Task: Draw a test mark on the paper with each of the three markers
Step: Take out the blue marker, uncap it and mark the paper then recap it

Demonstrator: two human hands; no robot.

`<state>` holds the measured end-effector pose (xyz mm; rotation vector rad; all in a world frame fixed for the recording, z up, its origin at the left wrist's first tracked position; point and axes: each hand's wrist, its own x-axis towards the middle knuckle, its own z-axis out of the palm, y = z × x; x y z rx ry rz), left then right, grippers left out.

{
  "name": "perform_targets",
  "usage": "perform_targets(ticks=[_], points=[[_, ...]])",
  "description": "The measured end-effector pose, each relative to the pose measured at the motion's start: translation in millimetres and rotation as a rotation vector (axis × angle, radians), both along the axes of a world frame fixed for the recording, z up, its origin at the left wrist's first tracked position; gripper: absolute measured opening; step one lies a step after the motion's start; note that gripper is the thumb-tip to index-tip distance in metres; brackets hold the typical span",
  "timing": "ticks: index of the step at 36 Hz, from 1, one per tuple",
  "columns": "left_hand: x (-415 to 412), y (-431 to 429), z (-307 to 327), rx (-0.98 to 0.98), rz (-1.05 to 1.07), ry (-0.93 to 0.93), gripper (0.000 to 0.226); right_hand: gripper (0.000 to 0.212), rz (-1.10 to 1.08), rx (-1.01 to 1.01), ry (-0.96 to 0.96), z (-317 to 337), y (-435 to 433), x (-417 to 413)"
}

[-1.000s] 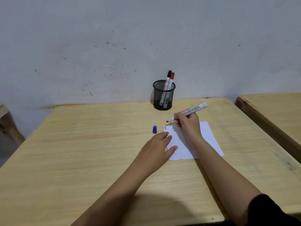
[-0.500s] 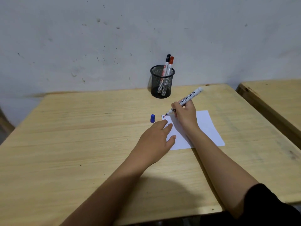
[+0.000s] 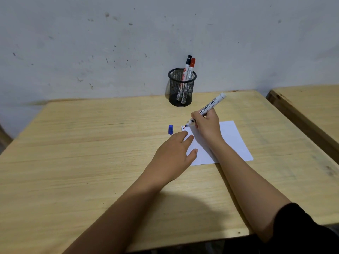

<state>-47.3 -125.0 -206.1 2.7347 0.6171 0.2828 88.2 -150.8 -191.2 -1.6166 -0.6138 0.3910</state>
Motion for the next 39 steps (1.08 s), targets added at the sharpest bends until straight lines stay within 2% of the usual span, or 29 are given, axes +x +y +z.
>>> perform_targets(ticks=[16, 18, 20, 22, 24, 28, 32, 36, 39], points=[[-1, 0, 0, -0.004, -0.005, 0.025, 0.052, 0.008, 0.013, 0.039, 0.061, 2, -3, -2], [-1, 0, 0, 0.003, -0.012, 0.015, 0.051, 0.009, 0.001, 0.082, 0.141, 4, -4, -1], [0, 1, 1, 0.014, -0.019, 0.003, 0.048, 0.012, -0.01, 0.186, 0.298, 5, -6, 2], [1, 1, 3, 0.027, -0.018, 0.001, 0.04, 0.011, -0.002, 0.297, 0.457, 5, -7, 6], [3, 1, 6, 0.034, -0.011, 0.002, 0.03, 0.013, -0.004, 0.364, 0.522, 5, -8, 10], [7, 4, 14, -0.024, 0.003, -0.07, 0.021, 0.009, 0.032, 0.41, 0.477, 16, -13, 17], [8, 19, 25, 0.042, 0.133, -0.244, 0.039, 0.011, 0.074, 0.409, 0.447, 29, -20, 21], [10, 36, 26, -0.035, 0.265, -0.134, 0.035, 0.009, 0.114, 0.476, 0.48, 37, -28, 19], [10, 42, 23, -0.117, 0.305, -0.173, 0.022, 0.011, 0.138, 0.468, 0.49, 38, -35, 15]])
